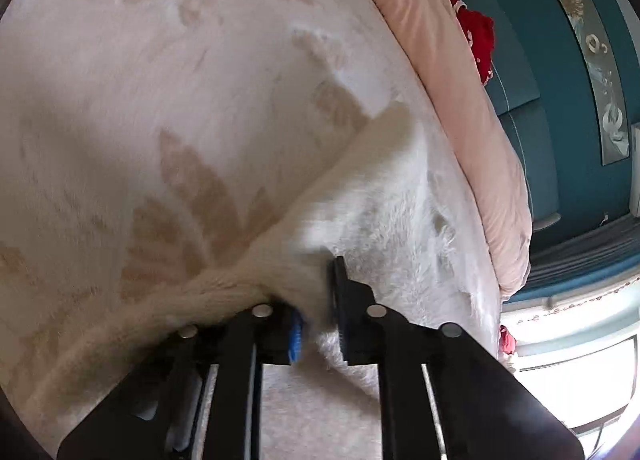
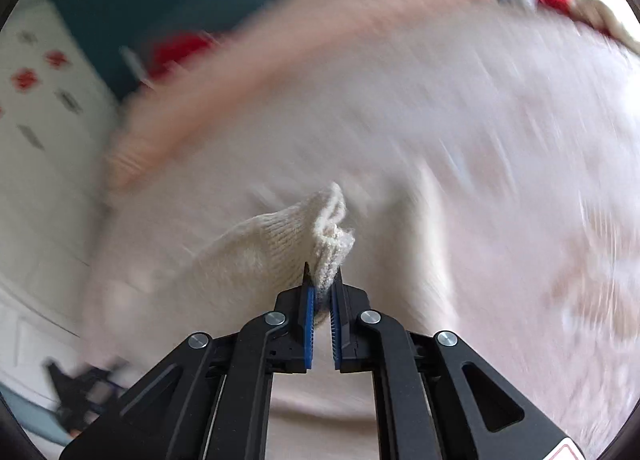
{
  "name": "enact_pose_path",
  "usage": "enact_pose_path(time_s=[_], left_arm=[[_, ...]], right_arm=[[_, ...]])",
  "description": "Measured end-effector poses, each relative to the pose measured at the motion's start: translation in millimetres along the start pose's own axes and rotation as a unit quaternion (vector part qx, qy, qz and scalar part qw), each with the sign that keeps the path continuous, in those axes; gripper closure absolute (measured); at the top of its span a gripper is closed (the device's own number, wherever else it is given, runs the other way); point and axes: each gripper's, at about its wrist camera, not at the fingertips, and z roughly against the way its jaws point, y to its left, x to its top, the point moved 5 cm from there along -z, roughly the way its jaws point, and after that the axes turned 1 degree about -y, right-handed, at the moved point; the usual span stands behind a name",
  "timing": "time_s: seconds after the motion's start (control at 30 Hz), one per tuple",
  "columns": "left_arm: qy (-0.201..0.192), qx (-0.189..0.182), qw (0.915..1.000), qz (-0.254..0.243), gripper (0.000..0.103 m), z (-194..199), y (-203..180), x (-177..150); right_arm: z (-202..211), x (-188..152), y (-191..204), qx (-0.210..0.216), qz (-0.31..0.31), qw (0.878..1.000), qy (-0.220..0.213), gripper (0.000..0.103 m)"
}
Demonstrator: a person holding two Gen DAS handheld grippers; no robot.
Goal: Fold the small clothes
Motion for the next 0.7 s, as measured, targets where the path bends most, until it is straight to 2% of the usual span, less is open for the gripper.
enact_pose_path(time_s=[0.07,0.17,0.2,0.23,0.3,0.37,0.43,0.5,0.57,0.63,0.7], left_arm=[[-0.016,0.004,0.9996,-0.022,0.091,4.2,-3.2,-3.4],[-0.035,0.018,0.9966,-0.073,0.091,7.1,-7.7,-6.0],[-0.045,0.021,0.9945,-0.092,0.091,7.5,-8.4,-8.1],[-0.052,0.023,0.9925,-0.108,0.091,7.8,-8.8,-10.4],[-0.073,0.031,0.9856,-0.149,0.092,6.9,-10.1,-15.6],[-0.077,0.028,0.9866,-0.141,0.092,8.2,-10.0,-12.6],[-0.082,0.029,0.9871,-0.135,0.094,12.7,-12.4,-10.2],[-0.116,0.017,0.9822,-0.147,0.094,31.8,-24.7,-4.0],[-0.13,0.015,0.9797,-0.152,0.094,38.3,-32.1,4.3],[-0.126,0.028,0.9808,-0.147,0.094,32.1,-27.2,8.4],[-0.103,0.058,0.9823,-0.145,0.094,14.2,-9.8,5.5]], right_arm=[[-8.2,-17.4,-17.9,0.01,-0.03,0.999,0.011,0.097],[2.5,-19.4,-19.2,0.04,-0.042,0.998,-0.017,0.097],[-3.5,-21.5,-21.1,0.031,-0.029,0.999,-0.019,0.097],[-16.3,-26.5,-24.7,0.014,-0.017,1.0,0.003,0.097],[-20.5,-28.1,-29.1,0.014,-0.005,1.0,0.0,0.097],[-14.3,-22.0,-27.1,0.024,-0.014,1.0,-0.001,0.097],[-0.5,-13.0,-20.4,0.054,-0.029,0.998,-0.02,0.097],[18.3,0.4,-7.3,0.075,-0.019,0.996,-0.051,0.097],[30.8,10.5,2.6,0.087,-0.005,0.993,-0.077,0.097],[22.1,13.3,3.9,0.066,0.017,0.994,-0.083,0.097],[-14.5,-8.0,-15.0,0.015,0.027,0.999,-0.023,0.097]])
